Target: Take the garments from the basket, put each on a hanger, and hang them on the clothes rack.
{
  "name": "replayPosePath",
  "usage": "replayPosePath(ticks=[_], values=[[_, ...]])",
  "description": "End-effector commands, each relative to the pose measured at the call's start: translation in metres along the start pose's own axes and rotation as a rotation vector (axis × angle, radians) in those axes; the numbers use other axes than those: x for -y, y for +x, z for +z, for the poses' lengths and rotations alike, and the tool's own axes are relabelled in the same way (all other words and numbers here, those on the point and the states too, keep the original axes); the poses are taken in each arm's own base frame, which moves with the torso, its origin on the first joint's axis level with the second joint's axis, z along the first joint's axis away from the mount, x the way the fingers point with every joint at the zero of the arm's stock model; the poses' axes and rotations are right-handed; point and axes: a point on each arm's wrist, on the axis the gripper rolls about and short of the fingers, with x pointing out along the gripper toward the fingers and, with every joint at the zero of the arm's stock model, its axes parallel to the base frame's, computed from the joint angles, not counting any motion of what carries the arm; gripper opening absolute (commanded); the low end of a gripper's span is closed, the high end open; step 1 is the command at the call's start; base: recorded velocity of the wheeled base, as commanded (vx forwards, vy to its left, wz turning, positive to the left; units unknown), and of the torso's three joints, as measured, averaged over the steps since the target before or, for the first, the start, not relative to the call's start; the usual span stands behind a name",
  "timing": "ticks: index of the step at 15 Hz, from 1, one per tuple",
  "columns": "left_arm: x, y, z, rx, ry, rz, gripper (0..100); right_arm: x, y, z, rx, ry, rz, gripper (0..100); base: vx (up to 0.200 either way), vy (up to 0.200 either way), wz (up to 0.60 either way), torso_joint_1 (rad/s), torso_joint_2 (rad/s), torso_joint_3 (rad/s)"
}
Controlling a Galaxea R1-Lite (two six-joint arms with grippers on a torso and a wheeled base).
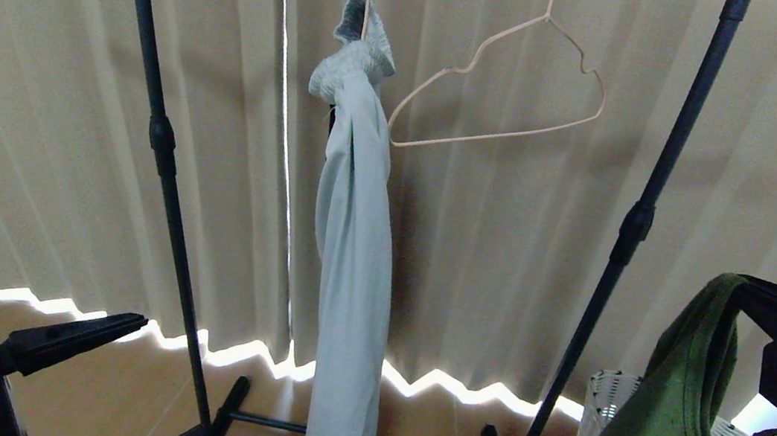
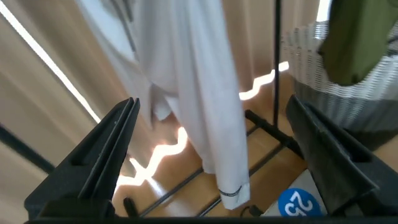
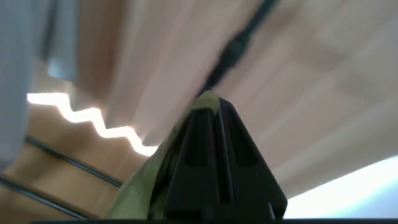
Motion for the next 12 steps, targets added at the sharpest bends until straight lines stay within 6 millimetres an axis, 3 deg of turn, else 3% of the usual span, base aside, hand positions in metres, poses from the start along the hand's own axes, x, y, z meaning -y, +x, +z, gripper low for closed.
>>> replayPosePath(ticks=[1,4,7,10,12], values=[[0.001,-0.004,-0.001,0.007,0.019,-0.005,100,-0.005,0.003,0.004,0.010,-0.007,0.030,0,0.000,0.000,0.00,0.000,0.00,0.000],[0.005,-0.001,-0.004,-0.006,0.068,-0.051,100,-0.003,0.004,0.011,0.034,-0.005,0.028,0,0.000,0.000,0.00,0.000,0.00,0.000],[0.007,0.006,0.005,0.037,0.063,-0.166,100,-0.014,0.004,0.019,0.070,-0.013,0.094,0,0.000,0.000,0.00,0.000,0.00,0.000],[0.007,0.030,0.019,0.025,0.044,-0.185,100,-0.024,0.011,0.029,0.096,-0.021,0.147,0,0.000,0.000,0.00,0.000,0.00,0.000],[0.020,0.045,0.024,0.008,-0.019,-0.274,100,-0.028,0.016,0.036,0.110,-0.010,0.166,0,0.000,0.000,0.00,0.000,0.00,0.000]])
